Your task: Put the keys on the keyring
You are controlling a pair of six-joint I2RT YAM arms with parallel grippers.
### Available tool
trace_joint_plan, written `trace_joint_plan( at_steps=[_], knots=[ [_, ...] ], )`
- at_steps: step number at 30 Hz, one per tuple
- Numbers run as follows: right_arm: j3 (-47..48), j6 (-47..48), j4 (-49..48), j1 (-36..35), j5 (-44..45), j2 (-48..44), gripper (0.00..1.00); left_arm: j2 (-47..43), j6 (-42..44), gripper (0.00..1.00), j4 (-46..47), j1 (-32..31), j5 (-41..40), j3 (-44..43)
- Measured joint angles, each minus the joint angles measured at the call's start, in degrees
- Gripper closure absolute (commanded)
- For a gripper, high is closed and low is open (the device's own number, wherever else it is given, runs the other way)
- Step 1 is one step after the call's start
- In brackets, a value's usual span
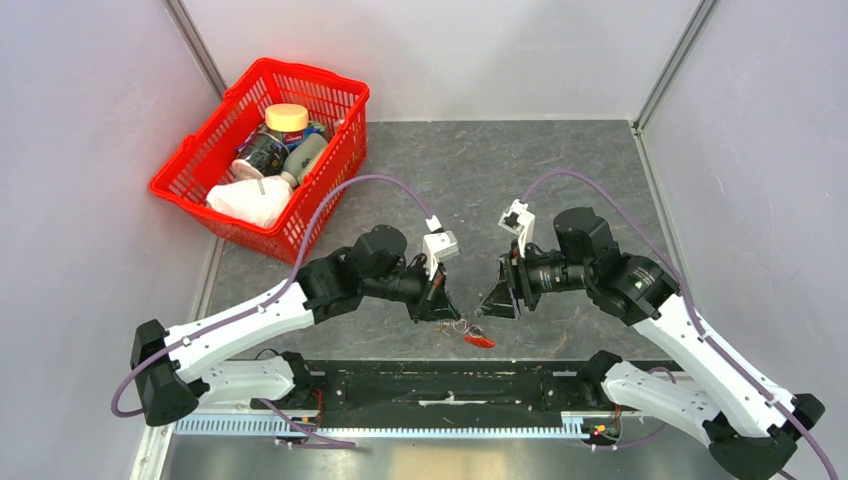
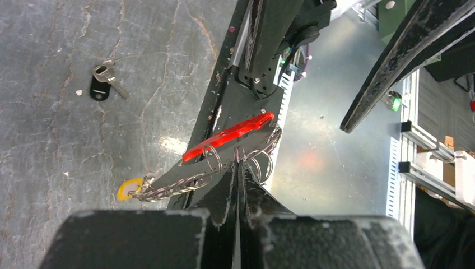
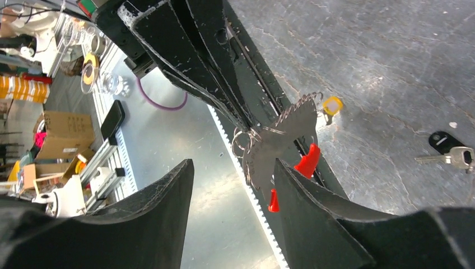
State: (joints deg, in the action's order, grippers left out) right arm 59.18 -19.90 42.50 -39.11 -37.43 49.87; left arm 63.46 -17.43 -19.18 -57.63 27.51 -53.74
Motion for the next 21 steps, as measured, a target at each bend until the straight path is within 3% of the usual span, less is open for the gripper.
trace_joint_plan(
  at_steps=[10,14,21],
  knots=[
    [0.0,0.2,-2.4,-6.6,0.3,2.7,0.48,-0.7,0.0,0.98,1.3,-0.1,5.1,0.0],
    [0.0,0.4,-2.8,-8.6,1.7,3.3,0.47,-1.7,0.0,0.98,2.2,-0.2,6.9,0.0],
    [0.1,0.9,-0.7,-9.0,14.6,0.2,0.41,-3.7,0.0,0.98,2.4,-0.2,7.6,0.0]
  ],
)
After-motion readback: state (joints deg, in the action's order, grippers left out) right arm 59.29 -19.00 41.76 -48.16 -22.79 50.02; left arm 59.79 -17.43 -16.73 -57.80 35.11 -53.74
